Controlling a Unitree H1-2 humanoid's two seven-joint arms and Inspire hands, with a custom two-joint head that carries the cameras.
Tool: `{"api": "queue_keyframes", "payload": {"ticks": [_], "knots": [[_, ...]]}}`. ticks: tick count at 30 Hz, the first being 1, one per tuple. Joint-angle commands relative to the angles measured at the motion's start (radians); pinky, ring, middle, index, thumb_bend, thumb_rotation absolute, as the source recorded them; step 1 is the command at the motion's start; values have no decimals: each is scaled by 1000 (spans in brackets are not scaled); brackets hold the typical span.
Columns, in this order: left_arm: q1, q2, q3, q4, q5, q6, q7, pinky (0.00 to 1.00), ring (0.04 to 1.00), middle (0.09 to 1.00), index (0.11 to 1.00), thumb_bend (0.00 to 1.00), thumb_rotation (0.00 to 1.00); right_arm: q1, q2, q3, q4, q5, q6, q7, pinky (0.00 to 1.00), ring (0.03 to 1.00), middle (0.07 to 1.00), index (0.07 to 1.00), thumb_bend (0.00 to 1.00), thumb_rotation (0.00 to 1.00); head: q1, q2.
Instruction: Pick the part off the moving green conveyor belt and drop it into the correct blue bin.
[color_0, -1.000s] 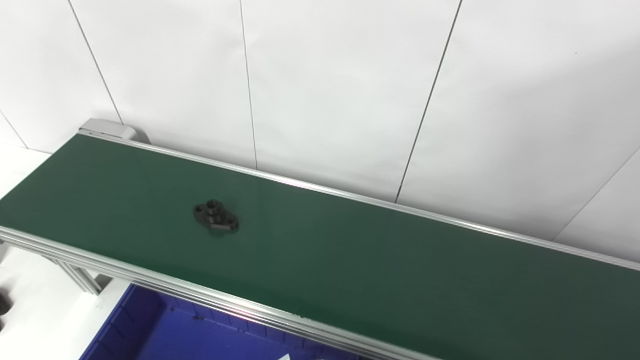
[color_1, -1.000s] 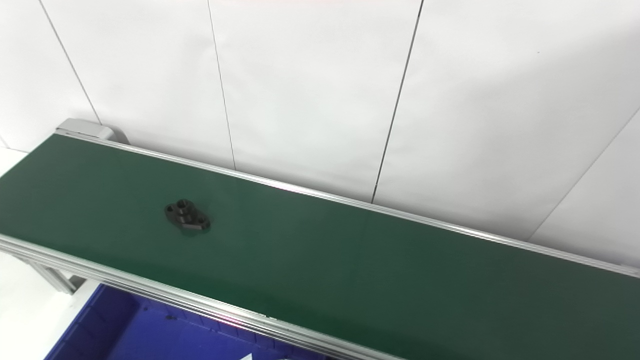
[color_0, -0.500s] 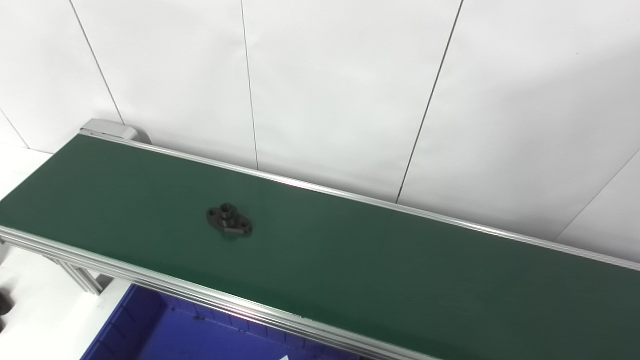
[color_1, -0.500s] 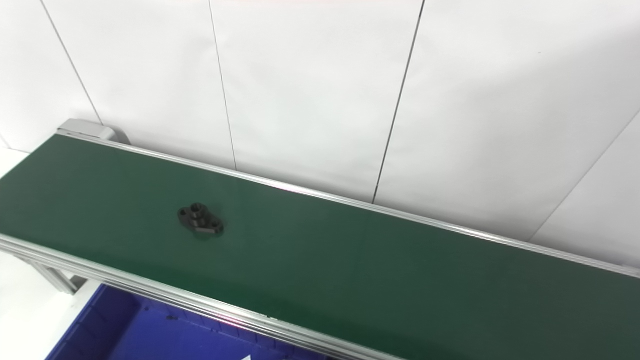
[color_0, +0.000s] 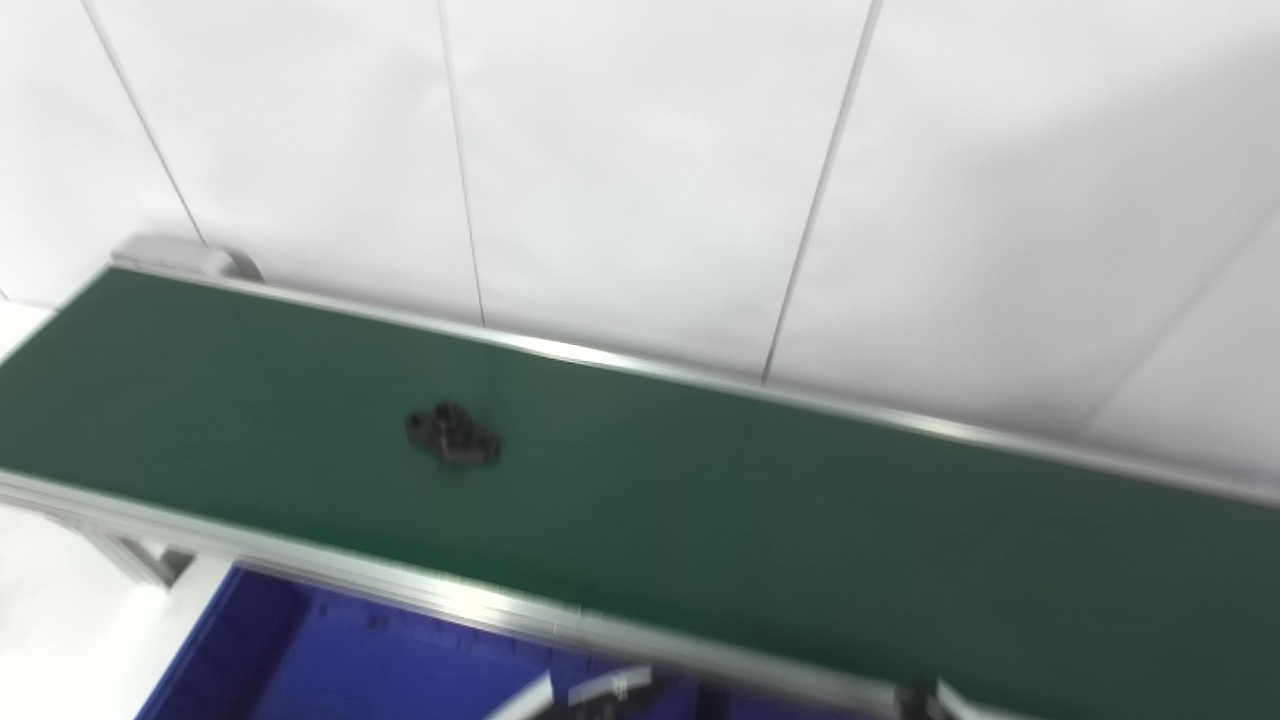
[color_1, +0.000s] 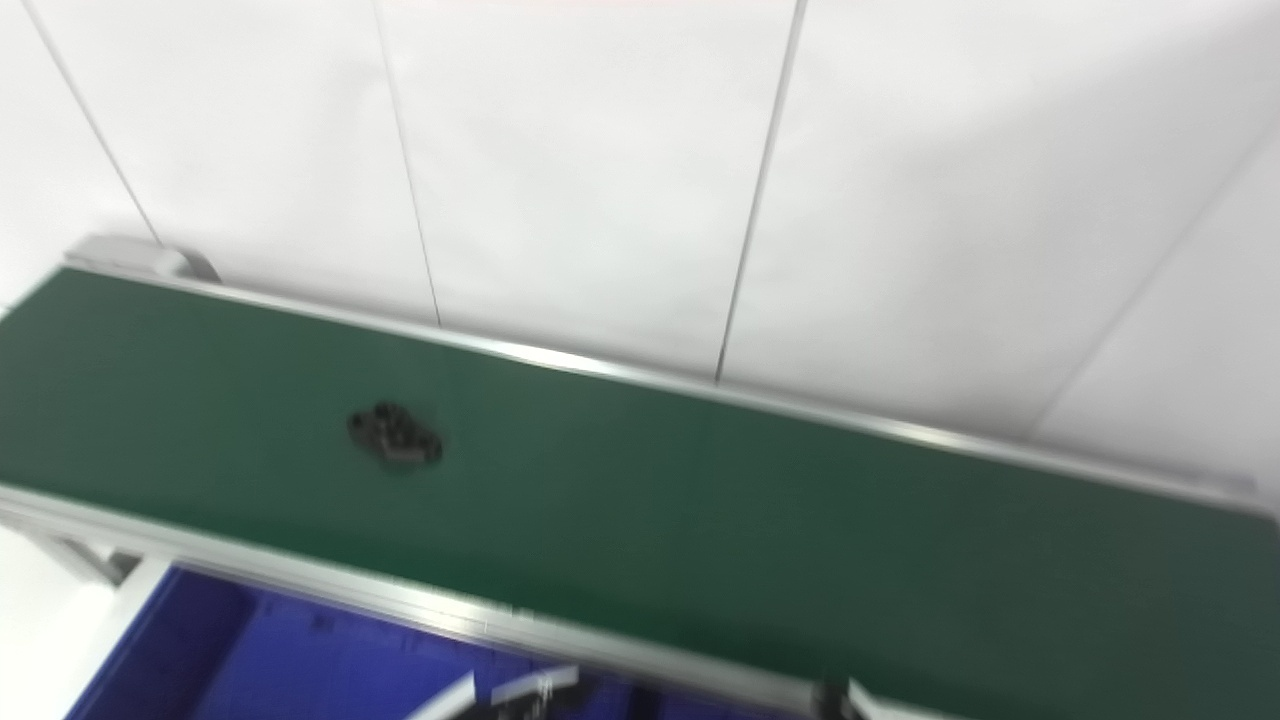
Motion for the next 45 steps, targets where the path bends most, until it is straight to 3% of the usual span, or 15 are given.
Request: {"api": "queue_keyframes", "payload": {"ticks": [1,6,11,17,23,32,36,45], "knots": [[-2,21,13,-25,-17,-37,-8,825,892,924,916,855,230,2,13,-10,-50,-13,-50,-3,760,780,800,848,861,274,-11,5],[-7,34,39,-39,-31,-37,-34,804,879,919,919,852,259,-27,32,-22,-114,-42,-8,41,747,765,797,852,839,279,-53,42],[-3,48,75,-74,-73,-35,-71,781,866,913,908,859,235,-75,68,-36,-204,-102,112,110,732,767,802,839,855,352,-107,82],[-14,55,99,-72,-104,-34,-122,791,867,909,900,871,246,-133,98,-43,-248,-115,199,176,713,772,809,837,861,367,-126,86],[-21,51,119,-62,-129,-28,-156,790,867,908,889,874,211,-185,119,-52,-251,-96,234,203,715,766,804,827,863,354,-126,89],[-40,48,132,-37,-107,-37,-186,778,858,896,891,871,208,-302,130,-58,-233,-102,336,262,705,765,808,848,870,377,-108,66],[-45,49,126,-28,-91,-35,-189,784,859,897,894,875,221,-343,126,-59,-211,-95,350,274,698,760,807,853,870,367,-91,45],[-44,41,84,-14,-34,-37,-177,812,865,886,879,898,219,-430,114,-57,-151,-103,383,299,691,769,812,876,857,353,-2,-47]]}}
